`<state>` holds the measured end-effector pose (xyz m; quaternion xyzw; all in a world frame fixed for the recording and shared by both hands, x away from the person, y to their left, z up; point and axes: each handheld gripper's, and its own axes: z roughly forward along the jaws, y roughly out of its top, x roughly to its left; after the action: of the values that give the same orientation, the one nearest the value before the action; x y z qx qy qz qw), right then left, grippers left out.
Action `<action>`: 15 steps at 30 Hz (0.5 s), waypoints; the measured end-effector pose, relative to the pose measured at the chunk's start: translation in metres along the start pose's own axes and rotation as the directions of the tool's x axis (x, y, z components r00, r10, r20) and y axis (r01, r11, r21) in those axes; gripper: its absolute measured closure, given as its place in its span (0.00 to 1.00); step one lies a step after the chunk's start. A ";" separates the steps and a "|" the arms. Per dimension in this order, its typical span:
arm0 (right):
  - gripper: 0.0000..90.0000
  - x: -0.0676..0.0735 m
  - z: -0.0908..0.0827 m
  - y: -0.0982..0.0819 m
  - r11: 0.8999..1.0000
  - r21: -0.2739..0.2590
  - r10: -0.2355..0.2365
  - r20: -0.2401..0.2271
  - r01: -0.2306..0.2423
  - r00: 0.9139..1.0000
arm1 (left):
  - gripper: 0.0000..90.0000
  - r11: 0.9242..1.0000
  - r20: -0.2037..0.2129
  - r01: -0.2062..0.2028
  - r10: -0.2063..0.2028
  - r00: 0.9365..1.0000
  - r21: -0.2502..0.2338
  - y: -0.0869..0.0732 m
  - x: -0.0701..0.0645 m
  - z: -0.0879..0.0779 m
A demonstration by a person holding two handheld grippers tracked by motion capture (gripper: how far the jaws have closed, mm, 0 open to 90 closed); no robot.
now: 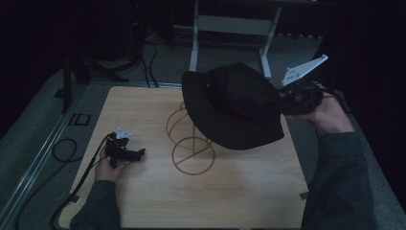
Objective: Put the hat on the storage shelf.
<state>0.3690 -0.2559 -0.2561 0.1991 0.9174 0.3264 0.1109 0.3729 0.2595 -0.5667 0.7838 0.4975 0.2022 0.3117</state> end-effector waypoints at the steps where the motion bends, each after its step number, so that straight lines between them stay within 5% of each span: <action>1: 0.95 0.000 0.000 0.001 1.000 0.002 0.000 -0.001 0.000 1.000 | 0.02 1.000 0.000 0.000 0.000 1.000 0.000 0.000 0.000 0.000; 15: 0.95 0.000 0.009 0.011 1.000 0.018 -0.012 -0.011 0.013 1.000 | 0.02 1.000 0.000 -0.001 0.001 1.000 0.000 0.000 0.000 0.000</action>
<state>0.3749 -0.2426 -0.2559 0.1926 0.9221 0.3183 0.1063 0.3729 0.2595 -0.5667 0.7840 0.4974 0.2023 0.3116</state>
